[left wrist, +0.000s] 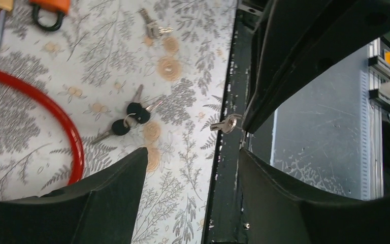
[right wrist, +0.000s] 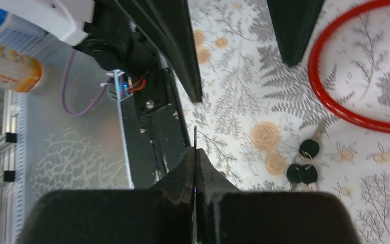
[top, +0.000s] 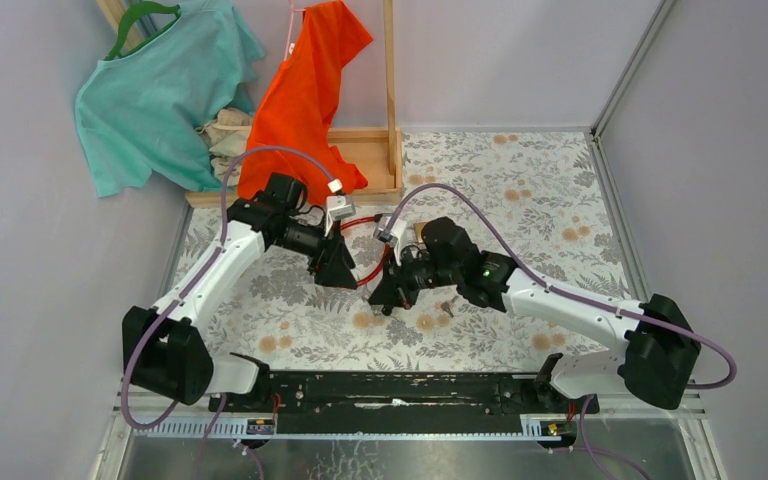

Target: Unlock with the key

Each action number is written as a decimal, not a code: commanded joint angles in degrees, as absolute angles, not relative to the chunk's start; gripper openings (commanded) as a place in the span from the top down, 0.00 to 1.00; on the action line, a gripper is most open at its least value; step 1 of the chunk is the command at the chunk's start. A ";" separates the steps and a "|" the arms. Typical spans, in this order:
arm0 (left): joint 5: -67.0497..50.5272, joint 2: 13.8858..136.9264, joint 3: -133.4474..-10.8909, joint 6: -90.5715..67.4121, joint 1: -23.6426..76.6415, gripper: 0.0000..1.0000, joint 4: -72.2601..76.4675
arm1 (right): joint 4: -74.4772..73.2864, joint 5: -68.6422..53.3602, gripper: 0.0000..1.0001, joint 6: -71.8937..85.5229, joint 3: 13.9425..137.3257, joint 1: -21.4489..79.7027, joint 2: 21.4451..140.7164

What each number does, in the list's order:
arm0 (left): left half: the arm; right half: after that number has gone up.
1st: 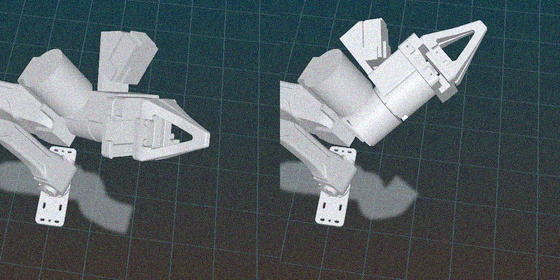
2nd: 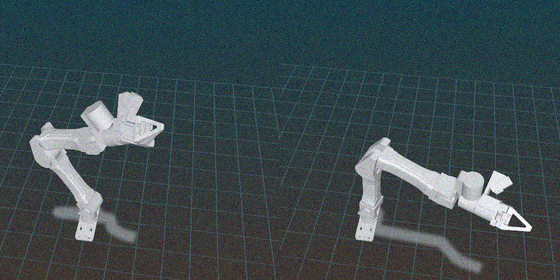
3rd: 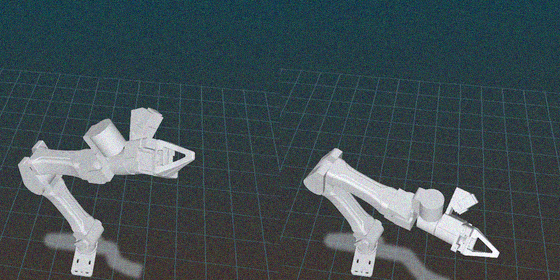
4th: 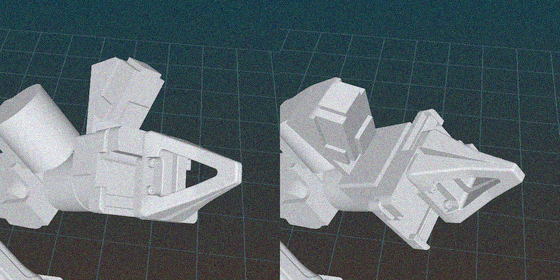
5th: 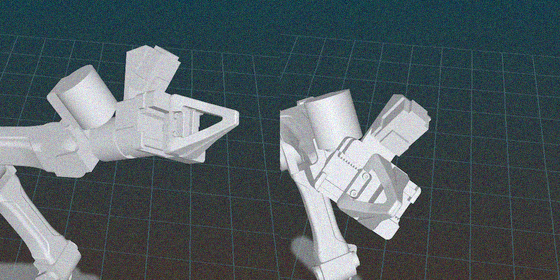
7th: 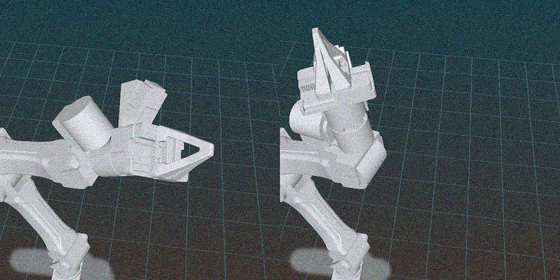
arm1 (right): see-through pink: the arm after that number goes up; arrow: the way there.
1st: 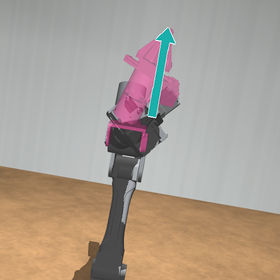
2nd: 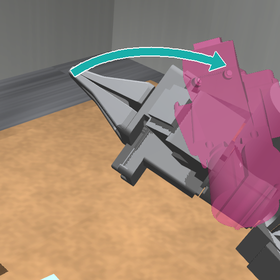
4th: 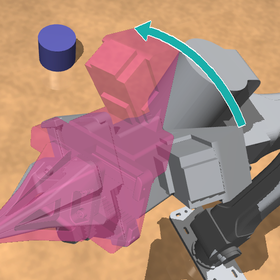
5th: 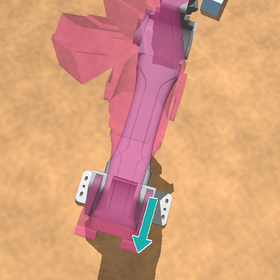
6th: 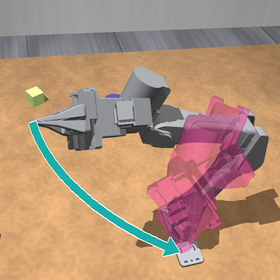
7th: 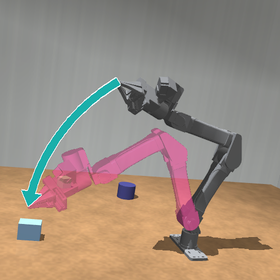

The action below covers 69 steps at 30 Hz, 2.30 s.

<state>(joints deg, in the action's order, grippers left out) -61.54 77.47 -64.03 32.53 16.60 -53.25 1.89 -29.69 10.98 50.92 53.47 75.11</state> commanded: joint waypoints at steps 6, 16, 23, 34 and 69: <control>-68.19 75.71 -63.99 36.39 19.45 0.38 -58.90 | 0.97 -38.00 1.00 7.82 58.41 52.28 76.34; -67.75 75.60 -66.27 43.53 19.72 0.44 -65.54 | -0.52 -40.98 1.00 7.55 60.22 51.10 77.24; -61.42 75.56 -66.43 46.30 19.69 0.28 -65.51 | -3.97 -42.33 1.00 6.23 60.69 50.80 75.21; -48.05 77.87 -63.88 40.14 18.92 0.25 -55.14 | -6.07 -23.89 0.87 6.31 56.40 49.64 77.85; -49.94 81.20 -64.76 45.23 -2.25 0.14 -56.78 | 2.15 -6.03 0.33 10.12 62.31 63.41 106.65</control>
